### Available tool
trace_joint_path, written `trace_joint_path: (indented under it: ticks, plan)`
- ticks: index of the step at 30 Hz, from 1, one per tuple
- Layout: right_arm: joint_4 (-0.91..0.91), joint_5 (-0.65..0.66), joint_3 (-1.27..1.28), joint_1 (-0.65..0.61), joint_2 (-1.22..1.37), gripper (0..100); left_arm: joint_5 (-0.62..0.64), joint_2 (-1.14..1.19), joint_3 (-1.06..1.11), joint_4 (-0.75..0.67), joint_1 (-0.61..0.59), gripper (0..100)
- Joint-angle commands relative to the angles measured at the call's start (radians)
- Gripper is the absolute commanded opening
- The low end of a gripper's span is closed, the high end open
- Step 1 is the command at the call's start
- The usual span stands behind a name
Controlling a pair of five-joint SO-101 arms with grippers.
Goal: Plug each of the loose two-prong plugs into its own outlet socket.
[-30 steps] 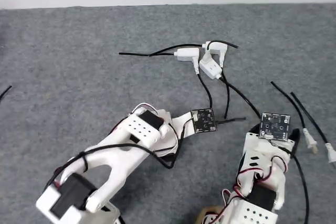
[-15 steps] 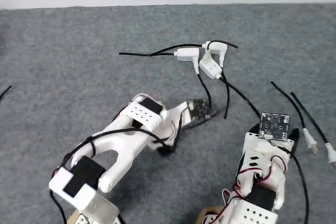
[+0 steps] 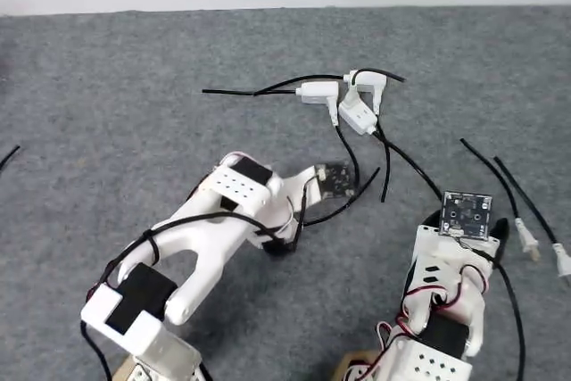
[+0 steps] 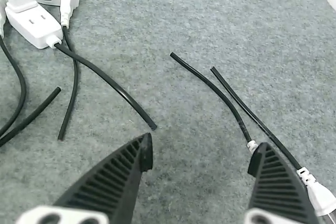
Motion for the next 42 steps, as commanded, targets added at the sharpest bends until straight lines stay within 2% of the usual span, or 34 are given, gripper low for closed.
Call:
trace_joint_path:
  ticks: [1,15,19,25,28,32,35,42]
  plan:
    - [0.007,0.014,0.017,-0.028,-0.021,29.2,-0.009,-0.006,-0.104,0.011,-0.011,27]
    - [0.008,0.015,0.017,-0.058,-0.021,29.2,-0.061,-0.014,-0.13,-0.014,-0.184,27]
    - [0.008,0.015,0.017,-0.059,-0.021,29.2,-0.046,-0.034,-0.157,0.101,-0.117,27]
    - [0.008,0.015,0.017,-0.059,-0.021,29.2,0.14,-0.236,-0.38,0.341,0.087,27]
    - [0.025,0.015,0.017,-0.059,-0.021,29.2,0.187,-0.304,-0.415,0.364,0.069,27]
    - [0.03,0.015,0.017,-0.059,-0.022,29.2,0.19,-0.278,-0.306,0.361,-0.028,27]
    - [0.031,0.015,0.017,-0.059,-0.022,29.2,0.189,-0.265,-0.16,0.275,-0.043,27]
    - [0.033,0.015,0.017,-0.061,-0.022,29.2,0.166,-0.238,0.136,-0.126,-0.046,27]
